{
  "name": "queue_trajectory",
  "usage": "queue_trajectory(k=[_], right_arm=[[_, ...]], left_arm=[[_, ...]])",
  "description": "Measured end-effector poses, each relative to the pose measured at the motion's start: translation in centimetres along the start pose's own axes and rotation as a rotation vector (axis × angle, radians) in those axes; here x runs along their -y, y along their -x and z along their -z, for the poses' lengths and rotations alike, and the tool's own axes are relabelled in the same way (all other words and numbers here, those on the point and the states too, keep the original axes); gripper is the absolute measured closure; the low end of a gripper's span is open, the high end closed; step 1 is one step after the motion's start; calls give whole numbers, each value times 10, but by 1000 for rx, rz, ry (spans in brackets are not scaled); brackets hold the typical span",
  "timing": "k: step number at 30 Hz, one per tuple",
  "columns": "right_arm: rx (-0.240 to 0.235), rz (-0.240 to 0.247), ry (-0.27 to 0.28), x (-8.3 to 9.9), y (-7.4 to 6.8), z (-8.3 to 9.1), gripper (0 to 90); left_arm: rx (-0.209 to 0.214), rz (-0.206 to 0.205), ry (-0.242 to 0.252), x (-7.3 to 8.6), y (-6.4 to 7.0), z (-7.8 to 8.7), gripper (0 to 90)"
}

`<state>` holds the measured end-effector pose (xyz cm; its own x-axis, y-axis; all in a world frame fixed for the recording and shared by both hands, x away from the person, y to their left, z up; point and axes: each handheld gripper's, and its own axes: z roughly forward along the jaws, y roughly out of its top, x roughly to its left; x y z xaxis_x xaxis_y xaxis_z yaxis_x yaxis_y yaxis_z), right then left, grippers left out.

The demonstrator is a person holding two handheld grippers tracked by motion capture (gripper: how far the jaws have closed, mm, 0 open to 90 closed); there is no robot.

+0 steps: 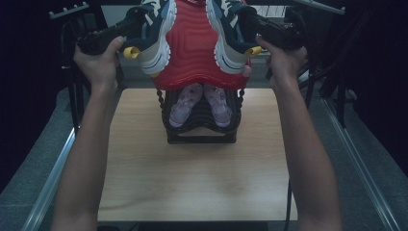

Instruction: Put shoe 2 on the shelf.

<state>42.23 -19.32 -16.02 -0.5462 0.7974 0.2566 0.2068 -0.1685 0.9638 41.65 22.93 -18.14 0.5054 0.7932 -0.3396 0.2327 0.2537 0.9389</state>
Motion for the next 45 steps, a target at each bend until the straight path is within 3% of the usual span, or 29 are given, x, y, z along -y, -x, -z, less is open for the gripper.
queue_trajectory(k=[7, 14, 23, 32, 34, 39, 45], right_arm=[[15, -13, -20, -1, 2, -17, 733], [26, -29, -17, -4, 10, -28, 733], [67, -24, -43, 2, 14, -39, 730], [95, 5, -79, 8, 15, -52, 711], [101, 16, -87, 9, 15, -54, 700], [43, 58, -124, 11, 10, -61, 640], [31, 84, -161, 11, 5, -62, 460]], left_arm=[[-9, -13, -21, -1, 7, -26, 724], [-3, -14, -12, 1, 10, -42, 722], [-55, -56, -45, 12, 18, -62, 719], [-95, -112, -67, 20, 21, -68, 701], [-88, -121, -72, 22, 22, -69, 689], [-45, -117, -90, 23, 22, -70, 627], [-11, -101, -109, 23, 19, -64, 476]])
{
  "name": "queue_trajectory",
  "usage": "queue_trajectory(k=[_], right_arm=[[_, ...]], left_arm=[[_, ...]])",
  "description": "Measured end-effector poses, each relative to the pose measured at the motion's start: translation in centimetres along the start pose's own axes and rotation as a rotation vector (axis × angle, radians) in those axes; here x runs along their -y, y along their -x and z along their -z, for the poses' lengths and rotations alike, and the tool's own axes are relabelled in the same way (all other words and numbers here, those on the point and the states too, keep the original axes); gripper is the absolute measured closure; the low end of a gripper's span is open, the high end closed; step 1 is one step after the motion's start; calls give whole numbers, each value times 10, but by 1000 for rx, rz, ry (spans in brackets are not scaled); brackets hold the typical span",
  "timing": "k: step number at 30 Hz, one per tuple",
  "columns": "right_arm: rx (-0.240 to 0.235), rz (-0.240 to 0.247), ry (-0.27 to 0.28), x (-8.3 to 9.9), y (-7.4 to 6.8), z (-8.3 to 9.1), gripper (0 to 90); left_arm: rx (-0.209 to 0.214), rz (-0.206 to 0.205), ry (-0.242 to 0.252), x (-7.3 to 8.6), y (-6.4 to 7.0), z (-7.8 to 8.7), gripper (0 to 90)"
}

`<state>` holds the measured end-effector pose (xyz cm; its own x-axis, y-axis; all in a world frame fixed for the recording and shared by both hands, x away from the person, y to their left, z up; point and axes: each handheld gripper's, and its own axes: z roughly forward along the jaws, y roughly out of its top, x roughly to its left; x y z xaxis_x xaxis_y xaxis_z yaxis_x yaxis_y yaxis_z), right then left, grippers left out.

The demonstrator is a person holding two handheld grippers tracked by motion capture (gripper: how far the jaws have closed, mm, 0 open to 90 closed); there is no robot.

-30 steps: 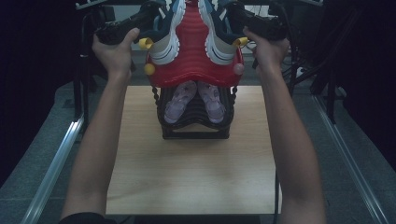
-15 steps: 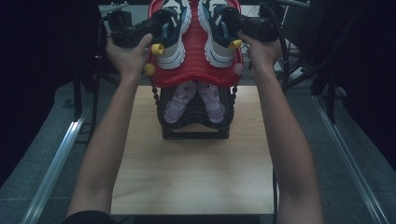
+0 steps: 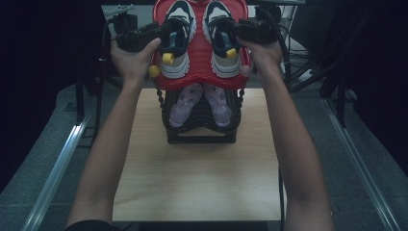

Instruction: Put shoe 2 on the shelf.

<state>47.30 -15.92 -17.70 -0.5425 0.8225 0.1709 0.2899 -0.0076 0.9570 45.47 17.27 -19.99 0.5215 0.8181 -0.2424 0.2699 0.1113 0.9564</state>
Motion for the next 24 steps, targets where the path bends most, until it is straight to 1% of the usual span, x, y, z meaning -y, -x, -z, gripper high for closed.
queue_trajectory(k=[2, 4, 5, 7, 9, 10, 12, 15, 18, 20, 22, 24], right_arm=[[-9, -3, -6, 1, 1, 1, 445], [-24, -1, -24, 2, 2, 3, 396], [-27, 2, -30, 2, 3, 3, 384], [-27, 2, -27, 2, 4, 5, 369], [-41, 1, -27, 3, 4, 6, 360], [-48, -2, -25, 3, 4, 7, 360], [-55, -1, -19, 4, 4, 8, 360], [-77, -7, -6, 5, 3, 11, 373], [-96, -6, 11, 5, 3, 15, 380], [-105, -5, 20, 5, 3, 16, 381], [-116, -3, 34, 5, 2, 20, 382], [-133, 2, 46, 6, 2, 23, 392]], left_arm=[[12, 3, -5, 1, -3, 2, 448], [23, 7, -10, 2, -5, 4, 419], [35, 15, -15, 2, -7, 6, 407], [45, 25, -16, 2, -9, 8, 388], [51, 17, -25, 2, -11, 10, 372], [51, 15, -25, 3, -11, 11, 369], [60, 27, -20, 4, -12, 14, 369], [71, 39, -21, 6, -15, 17, 367], [78, 43, -19, 7, -16, 19, 372], [88, 41, -25, 8, -16, 21, 377], [96, 27, -33, 8, -16, 23, 377], [105, 22, -28, 9, -16, 25, 383]])
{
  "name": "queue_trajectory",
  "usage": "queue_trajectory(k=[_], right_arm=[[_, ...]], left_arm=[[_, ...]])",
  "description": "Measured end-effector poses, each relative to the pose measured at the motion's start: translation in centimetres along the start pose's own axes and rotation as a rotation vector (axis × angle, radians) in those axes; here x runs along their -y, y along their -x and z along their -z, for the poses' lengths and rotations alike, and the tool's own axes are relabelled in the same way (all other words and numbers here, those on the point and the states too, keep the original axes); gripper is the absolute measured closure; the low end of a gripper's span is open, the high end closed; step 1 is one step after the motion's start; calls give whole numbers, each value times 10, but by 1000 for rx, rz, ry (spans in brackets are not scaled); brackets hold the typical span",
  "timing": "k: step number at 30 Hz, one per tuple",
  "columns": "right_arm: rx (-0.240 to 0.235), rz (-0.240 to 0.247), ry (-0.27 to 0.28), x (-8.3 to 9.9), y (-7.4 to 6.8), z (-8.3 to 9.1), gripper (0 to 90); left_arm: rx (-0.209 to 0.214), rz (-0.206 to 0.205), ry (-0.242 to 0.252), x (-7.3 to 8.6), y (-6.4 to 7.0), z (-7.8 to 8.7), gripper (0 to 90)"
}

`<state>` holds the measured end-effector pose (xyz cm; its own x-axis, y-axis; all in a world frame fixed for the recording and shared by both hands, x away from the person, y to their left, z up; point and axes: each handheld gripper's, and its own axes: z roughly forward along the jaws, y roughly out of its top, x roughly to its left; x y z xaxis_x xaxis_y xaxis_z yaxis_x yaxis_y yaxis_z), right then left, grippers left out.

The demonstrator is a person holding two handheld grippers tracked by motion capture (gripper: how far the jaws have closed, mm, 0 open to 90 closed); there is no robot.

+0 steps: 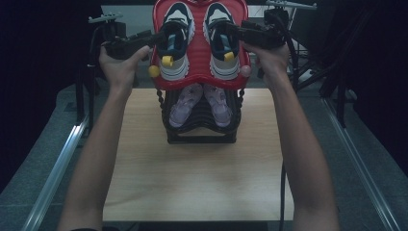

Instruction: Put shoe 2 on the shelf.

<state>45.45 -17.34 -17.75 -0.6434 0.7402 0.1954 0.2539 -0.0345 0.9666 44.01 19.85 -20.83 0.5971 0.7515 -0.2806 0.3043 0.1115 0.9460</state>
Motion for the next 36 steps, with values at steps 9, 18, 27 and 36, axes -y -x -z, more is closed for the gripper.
queue_trajectory(k=[9, 18, 27, 36], right_arm=[[-25, 10, 16, 6, 3, 11, 409], [-11, -2, 28, 20, 12, 19, 429], [-3, -14, 45, 30, 18, 31, 436], [2, -14, 62, 42, 21, 50, 444]], left_arm=[[27, 8, -2, 7, -3, 6, 392], [38, 5, 6, 13, -4, 18, 397], [29, 12, 13, 21, -12, 34, 398], [17, 9, 17, 31, -17, 53, 398]])
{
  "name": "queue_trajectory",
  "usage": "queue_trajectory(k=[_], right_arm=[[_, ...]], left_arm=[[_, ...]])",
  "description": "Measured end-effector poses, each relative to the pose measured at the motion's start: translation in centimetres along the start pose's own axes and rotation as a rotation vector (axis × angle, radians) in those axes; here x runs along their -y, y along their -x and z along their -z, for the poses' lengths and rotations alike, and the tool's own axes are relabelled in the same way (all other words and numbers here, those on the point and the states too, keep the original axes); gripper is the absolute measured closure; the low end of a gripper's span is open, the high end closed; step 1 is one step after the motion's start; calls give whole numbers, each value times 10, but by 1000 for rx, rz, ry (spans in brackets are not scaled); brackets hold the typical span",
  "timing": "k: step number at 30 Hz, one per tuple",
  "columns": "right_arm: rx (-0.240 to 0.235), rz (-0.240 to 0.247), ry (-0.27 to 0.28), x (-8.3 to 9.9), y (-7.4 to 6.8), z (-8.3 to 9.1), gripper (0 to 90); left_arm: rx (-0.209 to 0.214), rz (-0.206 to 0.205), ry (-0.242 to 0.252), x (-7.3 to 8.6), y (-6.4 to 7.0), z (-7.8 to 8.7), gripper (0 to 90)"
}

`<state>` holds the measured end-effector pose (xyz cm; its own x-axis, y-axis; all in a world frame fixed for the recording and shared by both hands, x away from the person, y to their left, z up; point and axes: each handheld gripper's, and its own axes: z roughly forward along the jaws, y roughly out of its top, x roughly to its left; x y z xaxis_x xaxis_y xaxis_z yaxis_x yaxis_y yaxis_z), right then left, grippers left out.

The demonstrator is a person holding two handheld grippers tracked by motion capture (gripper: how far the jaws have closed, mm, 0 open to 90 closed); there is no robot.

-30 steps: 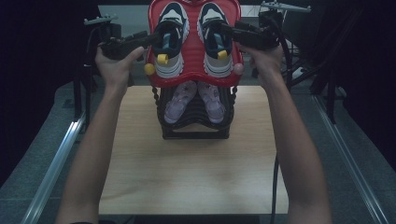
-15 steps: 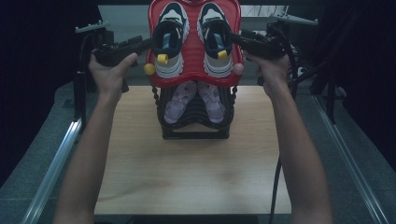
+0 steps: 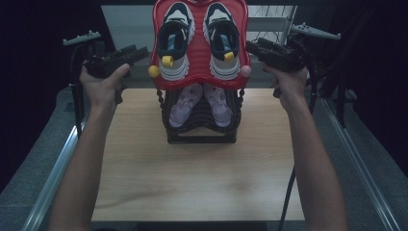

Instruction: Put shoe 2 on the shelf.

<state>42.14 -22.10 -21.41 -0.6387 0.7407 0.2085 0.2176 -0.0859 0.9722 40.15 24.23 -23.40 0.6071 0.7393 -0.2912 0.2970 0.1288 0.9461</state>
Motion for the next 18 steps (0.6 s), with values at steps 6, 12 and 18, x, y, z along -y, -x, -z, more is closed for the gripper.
queue_trajectory(k=[6, 12, 18], right_arm=[[1, -2, 0, 12, 5, 9, 448], [2, -20, 5, 27, 13, 16, 467], [-2, -33, 5, 41, 18, 21, 473]], left_arm=[[-12, -13, -2, 6, -3, 14, 399], [-9, -3, 0, 17, -8, 22, 400], [-2, -1, -9, 30, -9, 24, 402]])
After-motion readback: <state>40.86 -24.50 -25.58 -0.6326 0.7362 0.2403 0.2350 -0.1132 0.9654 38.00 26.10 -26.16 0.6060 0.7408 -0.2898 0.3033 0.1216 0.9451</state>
